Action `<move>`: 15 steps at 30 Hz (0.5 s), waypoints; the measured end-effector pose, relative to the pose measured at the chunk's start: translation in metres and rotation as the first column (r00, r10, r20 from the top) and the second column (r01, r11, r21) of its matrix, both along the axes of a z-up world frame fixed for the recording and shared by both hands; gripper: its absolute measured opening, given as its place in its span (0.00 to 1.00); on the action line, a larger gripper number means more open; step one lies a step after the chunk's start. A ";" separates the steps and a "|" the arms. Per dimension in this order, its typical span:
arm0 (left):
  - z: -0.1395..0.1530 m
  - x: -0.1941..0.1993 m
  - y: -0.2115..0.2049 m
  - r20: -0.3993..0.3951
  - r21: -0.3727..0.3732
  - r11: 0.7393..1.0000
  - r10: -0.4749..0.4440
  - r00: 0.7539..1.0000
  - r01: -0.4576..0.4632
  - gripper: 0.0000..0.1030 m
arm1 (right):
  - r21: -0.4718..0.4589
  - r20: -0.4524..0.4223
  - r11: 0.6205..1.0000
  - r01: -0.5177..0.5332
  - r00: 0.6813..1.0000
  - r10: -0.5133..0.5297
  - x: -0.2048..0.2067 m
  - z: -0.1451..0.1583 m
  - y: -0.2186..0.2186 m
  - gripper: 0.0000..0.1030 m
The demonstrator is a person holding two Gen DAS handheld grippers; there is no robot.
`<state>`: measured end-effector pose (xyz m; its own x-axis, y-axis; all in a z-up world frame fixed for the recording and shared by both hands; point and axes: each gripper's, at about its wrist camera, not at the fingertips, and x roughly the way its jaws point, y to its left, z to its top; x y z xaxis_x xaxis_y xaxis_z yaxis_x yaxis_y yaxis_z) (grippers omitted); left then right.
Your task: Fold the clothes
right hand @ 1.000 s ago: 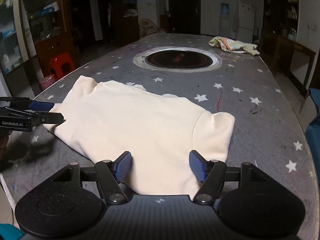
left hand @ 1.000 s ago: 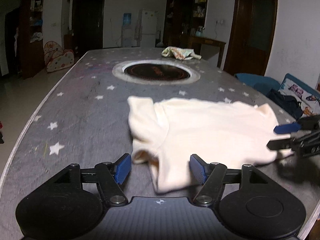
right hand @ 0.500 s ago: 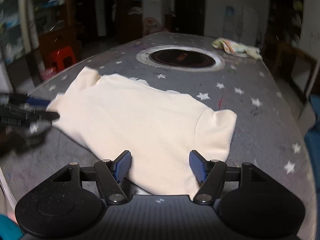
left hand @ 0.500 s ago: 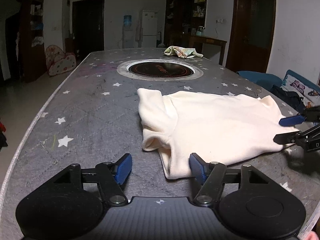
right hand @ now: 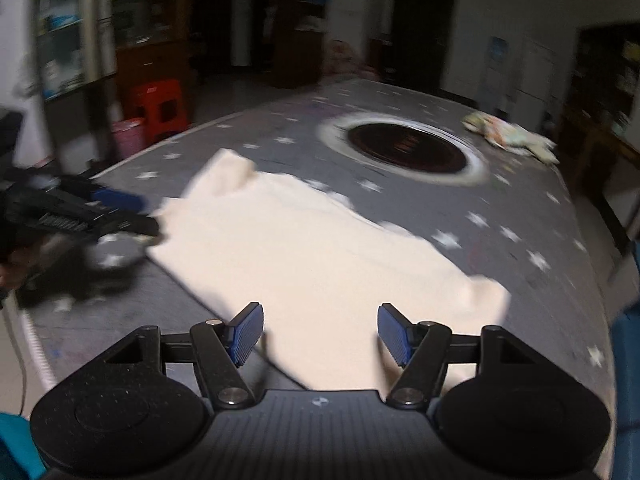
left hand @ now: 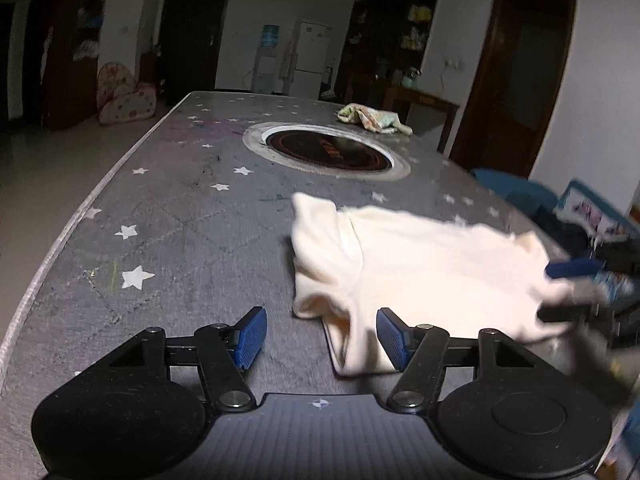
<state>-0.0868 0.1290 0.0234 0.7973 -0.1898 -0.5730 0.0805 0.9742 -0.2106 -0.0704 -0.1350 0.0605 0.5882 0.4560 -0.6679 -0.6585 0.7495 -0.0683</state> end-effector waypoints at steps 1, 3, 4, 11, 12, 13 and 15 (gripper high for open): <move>0.002 0.001 0.003 0.001 -0.011 1.000 0.010 1.000 -0.010 0.64 | -0.005 0.004 1.000 -0.024 1.000 0.024 -0.002 0.001 0.006 0.60; 0.005 0.002 0.008 0.004 -0.028 0.999 0.027 1.000 -0.027 0.65 | -0.017 0.008 0.996 -0.082 0.997 0.082 -0.009 0.004 0.022 0.58; 0.007 0.002 0.010 0.007 -0.033 0.999 0.035 0.999 -0.034 0.67 | -0.023 0.012 0.993 -0.115 0.993 0.115 -0.012 0.005 0.031 0.57; 0.013 0.009 0.027 -0.015 -0.148 0.985 0.085 0.996 -0.086 0.73 | -0.095 0.032 0.949 -0.301 0.952 0.305 -0.032 0.001 0.094 0.52; 0.013 0.010 0.028 -0.024 -0.169 0.981 0.091 0.996 -0.093 0.77 | -0.105 0.032 0.942 -0.317 0.946 0.322 -0.033 -0.001 0.101 0.52; 0.013 0.011 0.030 -0.033 -0.189 0.977 0.096 0.995 -0.101 0.80 | -0.115 0.032 0.936 -0.333 0.940 0.339 -0.033 -0.004 0.109 0.51; 0.012 0.012 0.030 -0.045 -0.213 0.971 0.100 0.994 -0.107 0.84 | -0.134 0.030 0.925 -0.356 0.931 0.363 -0.034 -0.009 0.123 0.50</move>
<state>-0.0746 0.1593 0.0357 0.8001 -0.2290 -0.5544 -0.0289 0.9084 -0.4170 -0.1046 -0.0125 0.0512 0.4369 0.5588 -0.7049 -0.8748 0.4464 -0.1884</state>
